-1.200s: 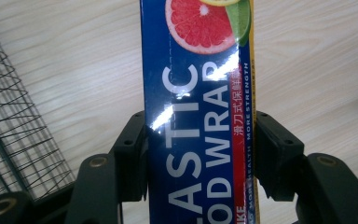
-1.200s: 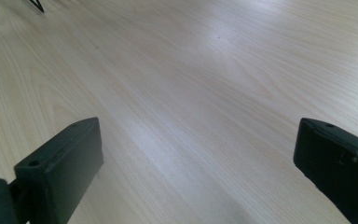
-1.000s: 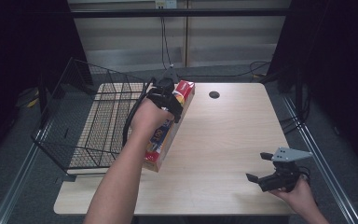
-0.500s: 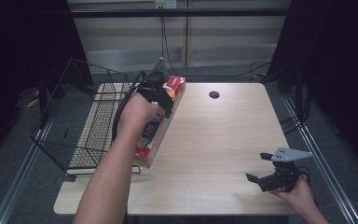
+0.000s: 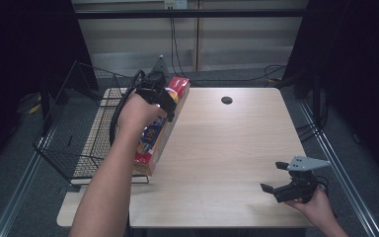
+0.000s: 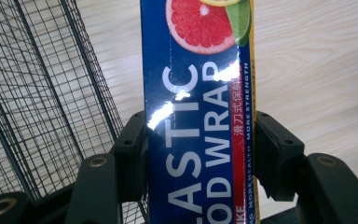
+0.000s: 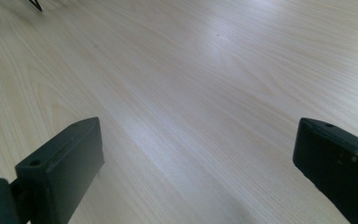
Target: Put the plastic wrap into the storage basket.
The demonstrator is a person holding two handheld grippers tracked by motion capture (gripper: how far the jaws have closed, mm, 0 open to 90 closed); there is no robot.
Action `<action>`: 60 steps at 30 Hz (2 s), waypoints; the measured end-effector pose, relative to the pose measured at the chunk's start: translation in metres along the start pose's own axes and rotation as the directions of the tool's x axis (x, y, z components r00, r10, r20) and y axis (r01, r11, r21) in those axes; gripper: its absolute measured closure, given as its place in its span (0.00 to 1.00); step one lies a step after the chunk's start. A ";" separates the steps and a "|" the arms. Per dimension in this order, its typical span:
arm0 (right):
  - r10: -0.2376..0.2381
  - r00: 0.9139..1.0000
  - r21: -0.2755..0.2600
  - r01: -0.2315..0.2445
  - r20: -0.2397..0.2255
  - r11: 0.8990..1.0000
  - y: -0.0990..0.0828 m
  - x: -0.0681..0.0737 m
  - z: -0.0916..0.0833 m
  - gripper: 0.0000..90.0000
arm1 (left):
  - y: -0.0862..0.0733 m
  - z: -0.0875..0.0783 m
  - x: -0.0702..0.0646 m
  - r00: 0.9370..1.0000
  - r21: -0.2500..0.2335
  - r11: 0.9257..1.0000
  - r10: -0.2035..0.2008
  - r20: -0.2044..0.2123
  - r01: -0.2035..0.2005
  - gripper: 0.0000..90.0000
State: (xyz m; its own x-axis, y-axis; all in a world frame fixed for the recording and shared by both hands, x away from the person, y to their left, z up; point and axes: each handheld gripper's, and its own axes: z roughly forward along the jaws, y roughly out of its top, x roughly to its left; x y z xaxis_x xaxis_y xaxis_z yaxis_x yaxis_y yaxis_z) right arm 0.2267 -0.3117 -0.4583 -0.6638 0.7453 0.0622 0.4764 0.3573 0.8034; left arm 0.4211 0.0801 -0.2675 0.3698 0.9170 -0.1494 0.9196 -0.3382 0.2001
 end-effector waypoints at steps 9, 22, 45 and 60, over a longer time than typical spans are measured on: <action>-0.002 1.000 -0.001 0.002 0.000 1.000 0.000 0.000 0.000 0.02 | -0.002 -0.007 0.009 1.000 -0.010 1.000 -0.020 -0.019 0.019 0.50; -0.004 1.000 -0.002 0.004 -0.003 1.000 0.000 0.000 -0.001 0.02 | -0.005 -0.020 0.023 0.997 -0.036 0.997 -0.063 -0.034 0.061 0.50; 0.000 1.000 -0.001 0.000 -0.004 1.000 0.000 0.000 0.000 0.02 | -0.011 -0.035 0.041 0.994 -0.048 0.995 -0.094 -0.055 0.092 0.50; 0.002 1.000 -0.003 -0.002 -0.001 1.000 0.000 0.000 0.000 0.02 | -0.015 -0.046 0.056 0.990 -0.057 0.991 -0.127 -0.068 0.123 0.50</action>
State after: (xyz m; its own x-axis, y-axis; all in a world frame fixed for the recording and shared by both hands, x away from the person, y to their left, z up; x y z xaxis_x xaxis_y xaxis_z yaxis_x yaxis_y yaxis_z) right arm 0.2266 -0.3113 -0.4586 -0.6637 0.7453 0.0639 0.4755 0.3543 0.8052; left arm 0.4216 0.1460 -0.2346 0.2401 0.9648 -0.1076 0.9490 -0.2100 0.2352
